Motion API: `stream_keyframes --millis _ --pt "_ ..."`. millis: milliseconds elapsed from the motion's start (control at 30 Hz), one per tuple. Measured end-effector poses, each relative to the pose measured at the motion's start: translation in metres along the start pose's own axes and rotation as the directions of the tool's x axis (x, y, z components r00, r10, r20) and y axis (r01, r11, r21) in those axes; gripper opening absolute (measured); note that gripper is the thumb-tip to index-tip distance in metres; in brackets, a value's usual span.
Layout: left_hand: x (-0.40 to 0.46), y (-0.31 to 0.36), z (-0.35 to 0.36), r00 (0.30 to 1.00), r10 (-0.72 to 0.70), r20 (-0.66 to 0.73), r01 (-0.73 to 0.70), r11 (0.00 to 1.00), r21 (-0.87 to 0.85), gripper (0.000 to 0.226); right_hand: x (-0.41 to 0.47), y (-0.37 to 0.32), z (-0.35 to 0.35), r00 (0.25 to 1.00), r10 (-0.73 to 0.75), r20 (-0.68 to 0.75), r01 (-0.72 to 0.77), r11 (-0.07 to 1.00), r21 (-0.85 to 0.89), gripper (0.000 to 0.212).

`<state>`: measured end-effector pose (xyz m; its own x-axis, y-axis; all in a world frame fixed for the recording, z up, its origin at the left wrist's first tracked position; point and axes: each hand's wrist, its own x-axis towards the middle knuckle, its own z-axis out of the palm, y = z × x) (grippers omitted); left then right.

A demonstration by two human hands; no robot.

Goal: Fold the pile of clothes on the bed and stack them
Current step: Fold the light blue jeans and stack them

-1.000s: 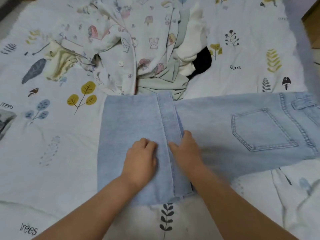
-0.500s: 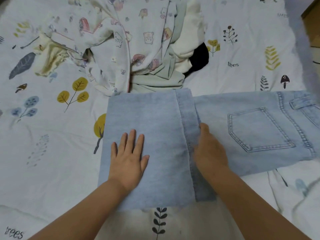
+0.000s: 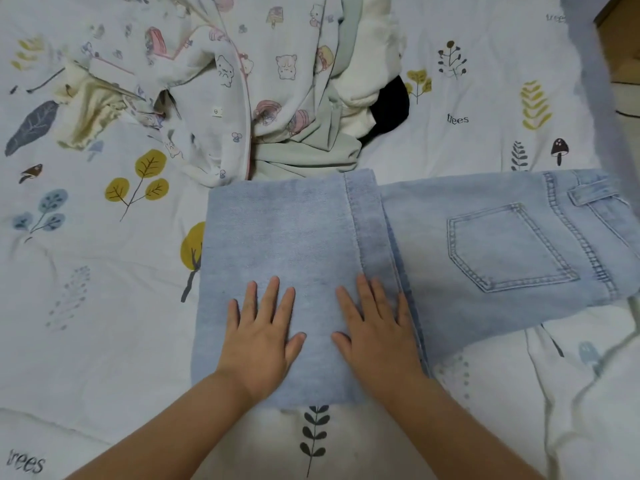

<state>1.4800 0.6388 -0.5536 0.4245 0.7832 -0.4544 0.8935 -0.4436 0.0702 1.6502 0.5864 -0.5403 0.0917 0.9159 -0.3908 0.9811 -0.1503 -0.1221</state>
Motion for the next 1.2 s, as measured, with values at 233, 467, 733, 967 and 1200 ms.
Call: stream_keyframes --millis 233,467,733,967,1200 --pt "0.009 0.051 -0.028 0.985 0.163 -0.063 -0.169 0.979 -0.110 0.062 -0.018 0.055 -0.033 0.963 0.159 -0.219 -0.077 0.937 0.340 0.024" --pt "0.025 0.116 -0.041 0.955 0.271 -0.121 -0.285 0.952 -0.116 0.050 -0.034 0.149 -0.049 0.580 0.813 -0.059 -0.570 0.457 0.683 0.021" --pt "0.025 0.139 -0.039 0.969 0.223 -0.105 -0.229 0.973 -0.041 0.047 -0.015 0.220 -0.055 0.217 0.953 0.211 -0.275 -0.148 0.950 0.086" --pt "0.024 0.128 -0.044 0.967 0.255 -0.030 -0.256 0.964 -0.076 0.051 -0.016 0.229 -0.061 0.435 0.837 0.333 0.086 -0.407 0.909 0.039" --pt "0.015 0.098 -0.056 0.977 0.213 -0.021 -0.209 0.927 -0.311 0.041 -0.020 0.160 -0.107 0.569 0.809 -0.147 0.243 0.006 0.970 0.045"
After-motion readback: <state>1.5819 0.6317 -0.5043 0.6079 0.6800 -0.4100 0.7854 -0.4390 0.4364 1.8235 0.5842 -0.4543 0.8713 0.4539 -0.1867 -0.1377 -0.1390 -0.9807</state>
